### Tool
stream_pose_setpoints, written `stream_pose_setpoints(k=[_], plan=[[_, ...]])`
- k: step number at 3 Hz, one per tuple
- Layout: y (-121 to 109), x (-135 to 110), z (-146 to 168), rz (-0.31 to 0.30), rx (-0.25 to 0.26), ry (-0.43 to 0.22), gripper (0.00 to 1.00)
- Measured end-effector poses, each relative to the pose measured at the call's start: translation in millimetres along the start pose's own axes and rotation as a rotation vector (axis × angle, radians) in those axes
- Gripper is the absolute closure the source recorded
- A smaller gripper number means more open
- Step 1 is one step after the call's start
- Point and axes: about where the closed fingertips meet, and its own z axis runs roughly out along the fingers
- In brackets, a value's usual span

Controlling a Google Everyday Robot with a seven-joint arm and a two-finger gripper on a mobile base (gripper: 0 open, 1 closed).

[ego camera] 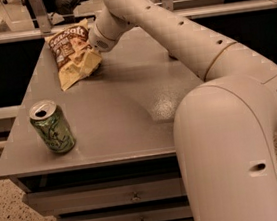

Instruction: Pick brown chip bag

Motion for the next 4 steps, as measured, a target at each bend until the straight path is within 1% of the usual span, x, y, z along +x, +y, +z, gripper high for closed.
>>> stream_pose_setpoints(k=[1,2,3,4], plan=[[-3,4,-4,0.009,0.02,-0.001,0.65],[-9,5,-14,0.012,0.052,-0.011,0.88],[-19,-4,-36,0.0,0.105,-0.044,1.0],[-35,-24,-78,-0.018,0.171,-0.145,1.0]])
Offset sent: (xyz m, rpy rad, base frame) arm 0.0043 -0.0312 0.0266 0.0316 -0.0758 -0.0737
